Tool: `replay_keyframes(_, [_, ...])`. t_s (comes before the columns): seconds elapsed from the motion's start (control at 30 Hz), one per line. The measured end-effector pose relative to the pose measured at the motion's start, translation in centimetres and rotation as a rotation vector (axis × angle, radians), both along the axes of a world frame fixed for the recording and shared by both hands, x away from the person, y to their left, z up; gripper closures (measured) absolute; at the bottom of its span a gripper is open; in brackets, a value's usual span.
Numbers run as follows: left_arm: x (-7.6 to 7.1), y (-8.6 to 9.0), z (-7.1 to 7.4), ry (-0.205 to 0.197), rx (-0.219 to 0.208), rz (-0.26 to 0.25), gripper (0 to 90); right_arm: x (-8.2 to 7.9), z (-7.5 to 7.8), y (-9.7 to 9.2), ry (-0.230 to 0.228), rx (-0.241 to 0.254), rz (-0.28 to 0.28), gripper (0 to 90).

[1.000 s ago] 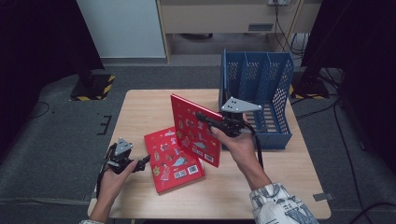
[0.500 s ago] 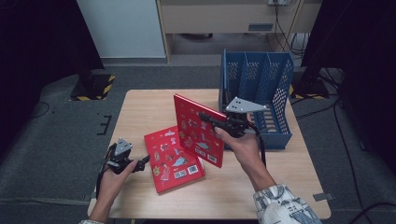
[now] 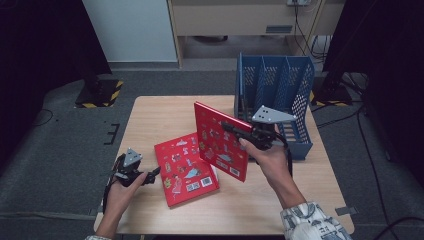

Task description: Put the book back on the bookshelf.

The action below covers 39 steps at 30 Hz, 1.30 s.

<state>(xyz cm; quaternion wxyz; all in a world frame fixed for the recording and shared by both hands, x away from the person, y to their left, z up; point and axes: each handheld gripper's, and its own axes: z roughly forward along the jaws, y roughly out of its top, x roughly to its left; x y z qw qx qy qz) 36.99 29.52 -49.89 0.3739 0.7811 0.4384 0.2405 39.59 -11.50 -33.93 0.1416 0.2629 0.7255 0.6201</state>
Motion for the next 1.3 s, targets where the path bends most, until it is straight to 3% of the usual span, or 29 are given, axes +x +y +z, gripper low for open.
replay_keyframes(1.3, [-0.2, -0.1, -0.1, 0.004, 0.017, -0.004, 3.8, -3.4, 0.3, -6.7, 0.024, -0.010, -0.058, 79.9])
